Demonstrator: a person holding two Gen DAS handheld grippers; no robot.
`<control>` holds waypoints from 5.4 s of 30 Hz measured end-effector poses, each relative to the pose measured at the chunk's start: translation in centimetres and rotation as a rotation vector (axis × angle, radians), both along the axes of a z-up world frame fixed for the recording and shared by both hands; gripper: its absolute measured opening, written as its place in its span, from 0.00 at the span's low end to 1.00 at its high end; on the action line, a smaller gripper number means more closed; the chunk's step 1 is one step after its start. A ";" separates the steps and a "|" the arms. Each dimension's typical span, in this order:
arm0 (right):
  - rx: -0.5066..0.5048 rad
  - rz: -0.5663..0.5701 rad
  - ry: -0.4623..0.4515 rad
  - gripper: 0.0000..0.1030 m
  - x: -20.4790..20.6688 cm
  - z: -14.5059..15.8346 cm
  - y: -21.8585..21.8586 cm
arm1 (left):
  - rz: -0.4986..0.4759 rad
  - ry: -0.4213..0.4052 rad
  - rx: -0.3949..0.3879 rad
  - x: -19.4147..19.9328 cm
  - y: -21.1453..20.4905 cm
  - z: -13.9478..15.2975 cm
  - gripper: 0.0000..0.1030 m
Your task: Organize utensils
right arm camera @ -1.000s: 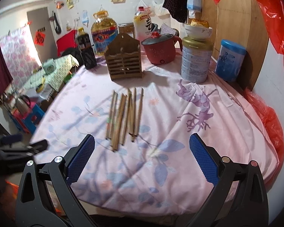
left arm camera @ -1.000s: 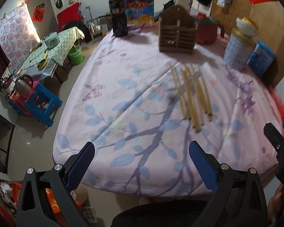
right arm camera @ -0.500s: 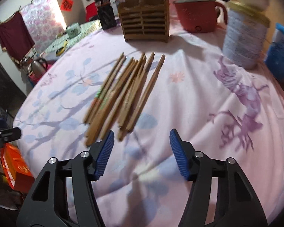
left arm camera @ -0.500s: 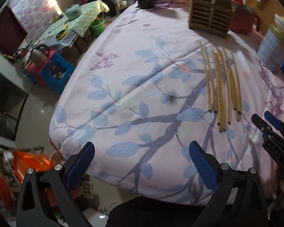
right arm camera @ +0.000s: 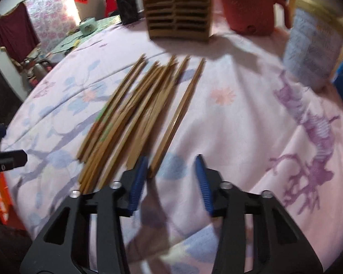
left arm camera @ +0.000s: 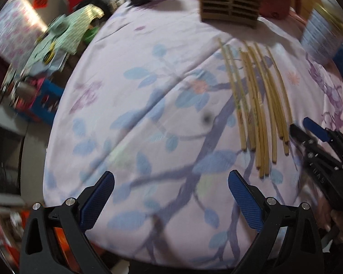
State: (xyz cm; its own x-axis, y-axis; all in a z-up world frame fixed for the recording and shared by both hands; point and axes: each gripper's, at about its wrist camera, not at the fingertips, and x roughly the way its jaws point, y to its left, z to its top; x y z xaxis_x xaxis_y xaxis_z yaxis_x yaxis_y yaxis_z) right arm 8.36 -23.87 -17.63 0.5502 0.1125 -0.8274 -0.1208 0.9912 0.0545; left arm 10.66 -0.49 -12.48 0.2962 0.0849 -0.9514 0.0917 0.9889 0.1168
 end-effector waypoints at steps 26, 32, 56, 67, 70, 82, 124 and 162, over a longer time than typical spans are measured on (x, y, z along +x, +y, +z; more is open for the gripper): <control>0.001 -0.028 0.030 0.29 -2.5 1.5 -5.1 | -0.104 -0.140 -0.129 2.3 -2.2 -5.2 0.95; 0.028 -0.019 0.024 0.28 -2.0 1.3 -4.7 | -0.194 -0.134 -0.153 1.9 -3.5 -3.8 0.08; 0.089 -0.041 -0.176 0.06 -0.7 7.8 -3.6 | -0.240 -0.285 -0.191 4.2 -1.2 9.3 0.05; 0.171 -0.070 -0.356 0.06 0.3 18.2 -4.6 | -0.295 -0.407 -0.276 10.2 -1.8 19.3 0.05; 0.178 -0.082 -0.361 0.06 -0.6 18.8 -4.5 | -0.304 -0.430 -0.291 12.5 -2.1 21.6 0.05; 0.165 -0.219 -0.374 0.06 -3.7 19.5 -6.0 | -0.321 -0.557 -0.270 22.4 -6.2 26.6 0.05; 0.323 0.078 -0.382 0.22 19.5 23.8 -0.4 | 0.167 -0.206 -0.240 1.8 8.9 8.3 0.76; 0.499 -0.277 -0.064 0.06 16.6 6.6 -4.5 | 0.059 -0.154 -0.244 3.2 7.4 7.4 0.76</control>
